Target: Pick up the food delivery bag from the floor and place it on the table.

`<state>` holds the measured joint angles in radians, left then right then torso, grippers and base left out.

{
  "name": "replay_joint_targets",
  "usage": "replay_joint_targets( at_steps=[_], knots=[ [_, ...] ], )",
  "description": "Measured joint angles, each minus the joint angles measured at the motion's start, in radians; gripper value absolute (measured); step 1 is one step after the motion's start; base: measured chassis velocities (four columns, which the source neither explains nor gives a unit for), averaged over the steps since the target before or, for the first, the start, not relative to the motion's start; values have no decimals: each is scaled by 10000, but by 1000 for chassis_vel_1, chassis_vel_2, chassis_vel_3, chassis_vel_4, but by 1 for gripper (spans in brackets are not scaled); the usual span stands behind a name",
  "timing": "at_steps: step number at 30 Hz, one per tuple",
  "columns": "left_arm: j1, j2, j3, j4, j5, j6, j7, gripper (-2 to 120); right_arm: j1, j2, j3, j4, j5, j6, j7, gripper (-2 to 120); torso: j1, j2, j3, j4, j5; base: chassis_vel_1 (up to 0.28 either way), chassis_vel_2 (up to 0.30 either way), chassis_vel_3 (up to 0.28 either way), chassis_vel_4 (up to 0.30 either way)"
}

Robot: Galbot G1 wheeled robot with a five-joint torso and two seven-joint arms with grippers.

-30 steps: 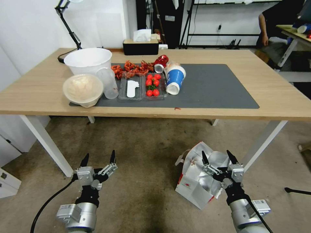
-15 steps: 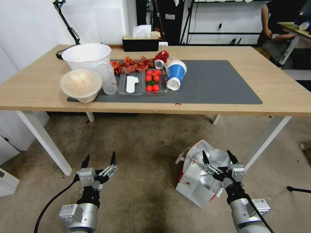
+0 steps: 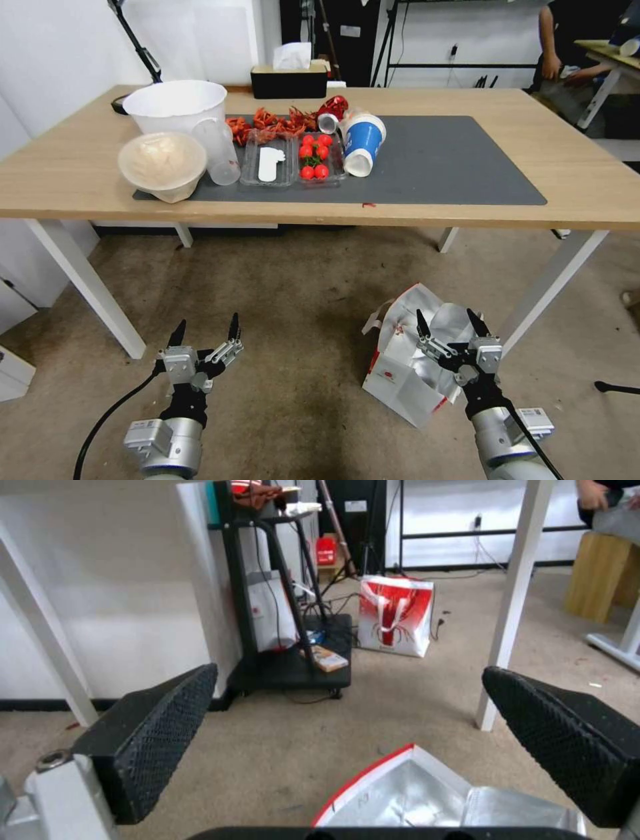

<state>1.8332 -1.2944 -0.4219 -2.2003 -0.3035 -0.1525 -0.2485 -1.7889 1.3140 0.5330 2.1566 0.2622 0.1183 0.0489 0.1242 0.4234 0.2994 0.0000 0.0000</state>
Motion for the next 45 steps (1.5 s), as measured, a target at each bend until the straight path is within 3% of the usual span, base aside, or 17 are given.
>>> replay_joint_targets(
  at_steps=[25,45],
  knots=[
    [-76,30,85,115,79,-95,-56,100,-118,106,53,142,-52,3,-2,100,-300,-877,-578,0,0,0,0,0,0],
    [-97,35,60,88,123,-194,-130,100,-135,98,50,290,-72,8,-62,100,-553,-1755,-1202,0,0,0,0,0,0]
  ],
)
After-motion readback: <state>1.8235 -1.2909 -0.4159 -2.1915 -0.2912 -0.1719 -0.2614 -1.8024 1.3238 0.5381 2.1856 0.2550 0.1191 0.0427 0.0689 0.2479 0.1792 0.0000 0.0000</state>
